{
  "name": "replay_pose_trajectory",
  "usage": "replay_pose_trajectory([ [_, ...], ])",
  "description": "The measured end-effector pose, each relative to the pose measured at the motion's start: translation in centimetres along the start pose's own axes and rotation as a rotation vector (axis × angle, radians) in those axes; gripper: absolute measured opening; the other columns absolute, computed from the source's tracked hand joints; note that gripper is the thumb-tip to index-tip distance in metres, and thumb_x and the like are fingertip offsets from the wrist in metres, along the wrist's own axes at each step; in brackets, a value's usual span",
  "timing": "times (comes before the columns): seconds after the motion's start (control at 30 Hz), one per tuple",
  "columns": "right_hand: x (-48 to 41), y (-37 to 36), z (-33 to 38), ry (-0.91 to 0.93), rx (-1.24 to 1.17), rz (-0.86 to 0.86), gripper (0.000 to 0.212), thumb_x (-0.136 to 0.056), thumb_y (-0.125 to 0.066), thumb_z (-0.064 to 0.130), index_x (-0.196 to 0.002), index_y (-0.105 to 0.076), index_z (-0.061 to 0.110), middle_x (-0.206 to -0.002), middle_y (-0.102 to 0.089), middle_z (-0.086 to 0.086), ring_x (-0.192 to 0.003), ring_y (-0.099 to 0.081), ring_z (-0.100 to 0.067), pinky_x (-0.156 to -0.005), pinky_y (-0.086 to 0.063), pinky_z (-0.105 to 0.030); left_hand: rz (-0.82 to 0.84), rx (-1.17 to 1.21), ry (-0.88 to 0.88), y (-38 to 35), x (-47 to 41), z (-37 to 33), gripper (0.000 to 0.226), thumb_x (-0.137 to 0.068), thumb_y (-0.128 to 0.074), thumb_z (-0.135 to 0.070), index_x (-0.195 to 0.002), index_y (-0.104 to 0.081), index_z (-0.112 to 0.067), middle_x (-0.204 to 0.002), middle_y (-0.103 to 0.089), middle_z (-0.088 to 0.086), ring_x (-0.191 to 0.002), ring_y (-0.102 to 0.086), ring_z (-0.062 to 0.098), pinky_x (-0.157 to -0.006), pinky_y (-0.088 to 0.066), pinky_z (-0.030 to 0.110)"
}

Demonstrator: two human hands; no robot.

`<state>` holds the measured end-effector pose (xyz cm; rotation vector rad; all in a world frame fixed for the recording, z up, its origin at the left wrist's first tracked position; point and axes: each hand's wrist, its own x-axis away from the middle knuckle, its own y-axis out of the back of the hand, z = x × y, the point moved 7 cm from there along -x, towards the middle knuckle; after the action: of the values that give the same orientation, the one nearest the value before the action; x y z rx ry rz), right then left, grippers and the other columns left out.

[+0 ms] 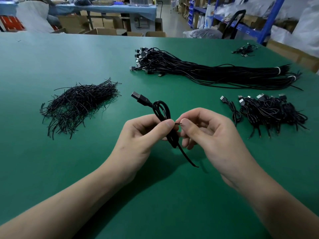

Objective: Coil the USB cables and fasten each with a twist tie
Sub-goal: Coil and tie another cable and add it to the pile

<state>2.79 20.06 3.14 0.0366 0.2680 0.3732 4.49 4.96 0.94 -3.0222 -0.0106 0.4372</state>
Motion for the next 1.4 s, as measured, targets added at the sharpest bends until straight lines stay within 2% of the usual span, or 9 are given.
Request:
replay_pose_trajectory([
  [0.37,-0.1,-0.1,-0.5,-0.113,-0.069,-0.004,0.012,-0.096,-0.062,0.012,-0.086,-0.068,0.012,-0.065,-0.065,0.003,-0.061,-0.058,-0.011,-0.055,-0.045,-0.021,0.027,0.027,-0.028,-0.3,0.0,-0.4,0.016,-0.089,-0.068,-0.03,-0.086,-0.078,-0.017,-0.085,-0.077,0.007,-0.077,-0.07,0.017,-0.074,-0.055,0.027],
  [0.47,0.0,-0.2,-0.9,-0.175,-0.121,0.029,0.011,-0.094,-0.062,0.017,-0.086,-0.068,0.011,-0.068,-0.065,0.001,-0.062,-0.056,-0.01,-0.056,-0.043,-0.02,0.056,0.044,-0.006,-0.6,0.1,-0.2,0.021,-0.087,-0.069,-0.033,-0.087,-0.076,-0.013,-0.083,-0.076,0.006,-0.077,-0.068,0.017,-0.07,-0.053,0.024],
  [0.63,0.1,-0.4,-1.3,-0.257,-0.247,0.093,0.018,-0.081,-0.066,0.028,-0.086,-0.068,0.011,-0.07,-0.065,0.001,-0.065,-0.057,-0.009,-0.059,-0.043,-0.02,0.156,0.139,0.025,-1.3,0.1,-0.2,0.013,-0.088,-0.067,-0.033,-0.089,-0.077,-0.025,-0.08,-0.073,-0.003,-0.075,-0.069,0.013,-0.069,-0.053,0.022],
  [0.8,0.4,-0.7,-1.6,-0.302,-0.278,0.201,0.018,-0.08,-0.069,0.033,-0.086,-0.072,0.016,-0.073,-0.066,-0.001,-0.068,-0.056,-0.011,-0.06,-0.044,-0.018,0.271,0.158,0.03,-1.6,0.3,-0.7,0.018,-0.088,-0.071,-0.043,-0.096,-0.077,-0.027,-0.082,-0.073,-0.004,-0.075,-0.069,0.01,-0.069,-0.051,0.018],
  [0.9,0.5,-0.6,-1.8,-0.325,-0.264,0.211,0.02,-0.084,-0.069,0.035,-0.088,-0.073,0.016,-0.075,-0.065,-0.002,-0.062,-0.055,-0.009,-0.056,-0.043,-0.017,0.232,0.1,0.002,-1.2,0.1,-0.9,0.014,-0.091,-0.068,-0.034,-0.093,-0.077,-0.023,-0.078,-0.072,-0.003,-0.072,-0.066,0.011,-0.069,-0.05,0.019],
  [1.0,0.5,-0.9,-2.3,-0.378,-0.227,0.241,0.037,-0.09,-0.061,0.057,-0.084,-0.071,0.022,-0.079,-0.064,-0.003,-0.06,-0.053,-0.011,-0.052,-0.039,-0.02,0.142,0.033,-0.031,-0.5,-0.1,-0.8,0.016,-0.09,-0.067,-0.028,-0.087,-0.076,-0.015,-0.073,-0.071,0.002,-0.067,-0.061,0.013,-0.066,-0.049,0.024],
  [1.13,0.9,-1.3,-3.3,-0.488,-0.251,0.304,0.057,-0.081,-0.05,0.08,-0.077,-0.063,0.024,-0.069,-0.053,0.003,-0.054,-0.045,-0.012,-0.05,-0.035,-0.021,0.111,-0.078,-0.067,-0.5,0.1,-1.3,0.011,-0.092,-0.069,-0.018,-0.083,-0.076,-0.015,-0.073,-0.073,-0.002,-0.066,-0.061,0.01,-0.064,-0.049,0.024],
  [1.23,0.8,-1.2,-3.6,-0.496,-0.292,0.275,0.051,-0.082,-0.06,0.072,-0.076,-0.063,0.022,-0.064,-0.045,0.004,-0.05,-0.036,-0.01,-0.045,-0.029,-0.02,0.141,-0.208,-0.125,-0.9,0.4,-2.0,0.009,-0.092,-0.07,-0.016,-0.086,-0.077,-0.016,-0.077,-0.075,-0.004,-0.071,-0.067,0.006,-0.07,-0.051,0.019],
  [1.4,0.5,-1.1,-3.3,-0.445,-0.327,0.252,0.029,-0.086,-0.068,0.047,-0.068,-0.064,0.024,-0.062,-0.041,0.004,-0.047,-0.029,-0.008,-0.042,-0.022,-0.019,0.06,-0.432,-0.206,-0.6,0.7,-2.4,0.006,-0.09,-0.073,-0.022,-0.093,-0.077,-0.019,-0.081,-0.076,-0.007,-0.074,-0.071,0.007,-0.073,-0.055,0.023],
])
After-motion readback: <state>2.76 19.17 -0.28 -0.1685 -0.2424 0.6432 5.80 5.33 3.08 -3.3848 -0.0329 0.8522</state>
